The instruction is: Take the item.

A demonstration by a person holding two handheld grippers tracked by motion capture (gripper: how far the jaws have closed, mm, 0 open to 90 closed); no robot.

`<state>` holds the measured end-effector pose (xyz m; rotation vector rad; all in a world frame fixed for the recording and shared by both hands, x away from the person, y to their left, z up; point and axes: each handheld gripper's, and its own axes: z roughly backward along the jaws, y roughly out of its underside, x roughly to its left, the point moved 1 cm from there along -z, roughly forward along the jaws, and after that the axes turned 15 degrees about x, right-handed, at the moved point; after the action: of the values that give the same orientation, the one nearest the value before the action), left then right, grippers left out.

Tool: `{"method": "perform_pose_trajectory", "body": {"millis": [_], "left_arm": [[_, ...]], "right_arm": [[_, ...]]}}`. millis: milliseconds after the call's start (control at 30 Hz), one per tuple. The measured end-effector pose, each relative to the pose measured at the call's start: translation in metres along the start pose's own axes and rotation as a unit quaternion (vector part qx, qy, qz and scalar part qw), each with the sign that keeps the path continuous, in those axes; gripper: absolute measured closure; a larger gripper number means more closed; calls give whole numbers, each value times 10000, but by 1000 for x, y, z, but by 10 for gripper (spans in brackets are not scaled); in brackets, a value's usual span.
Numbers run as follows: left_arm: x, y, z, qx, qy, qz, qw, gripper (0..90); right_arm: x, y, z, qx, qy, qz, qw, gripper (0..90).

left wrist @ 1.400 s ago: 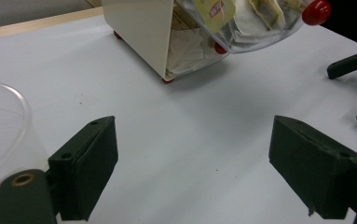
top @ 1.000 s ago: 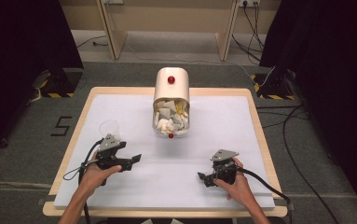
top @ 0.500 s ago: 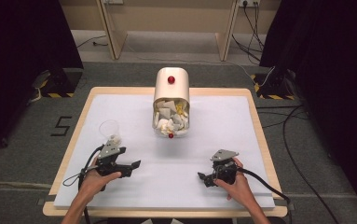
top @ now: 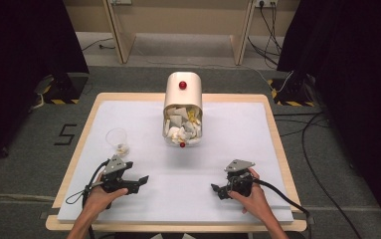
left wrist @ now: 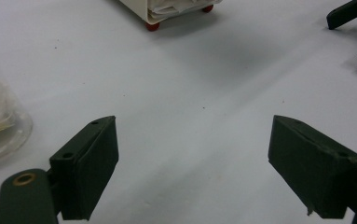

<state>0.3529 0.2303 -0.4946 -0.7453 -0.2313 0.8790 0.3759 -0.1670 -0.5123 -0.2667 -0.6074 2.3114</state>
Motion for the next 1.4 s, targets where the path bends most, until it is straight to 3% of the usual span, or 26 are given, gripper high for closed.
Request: {"method": "perform_pose_trajectory", "body": {"millis": [800, 1033, 1400], "left_arm": [[-12, 31, 5, 204, -98, 9, 9997, 155], [-17, 45, 10, 217, -182, 101, 9995, 155], [-24, 59, 9, 262, -445, 24, 9987, 154]], "right_arm": [[0, 0, 0, 2, -2, -1, 10000, 33], [0, 0, 0, 2, -1, 0, 10000, 33], [0, 0, 0, -1, 8, 10, 10000, 34]]}}
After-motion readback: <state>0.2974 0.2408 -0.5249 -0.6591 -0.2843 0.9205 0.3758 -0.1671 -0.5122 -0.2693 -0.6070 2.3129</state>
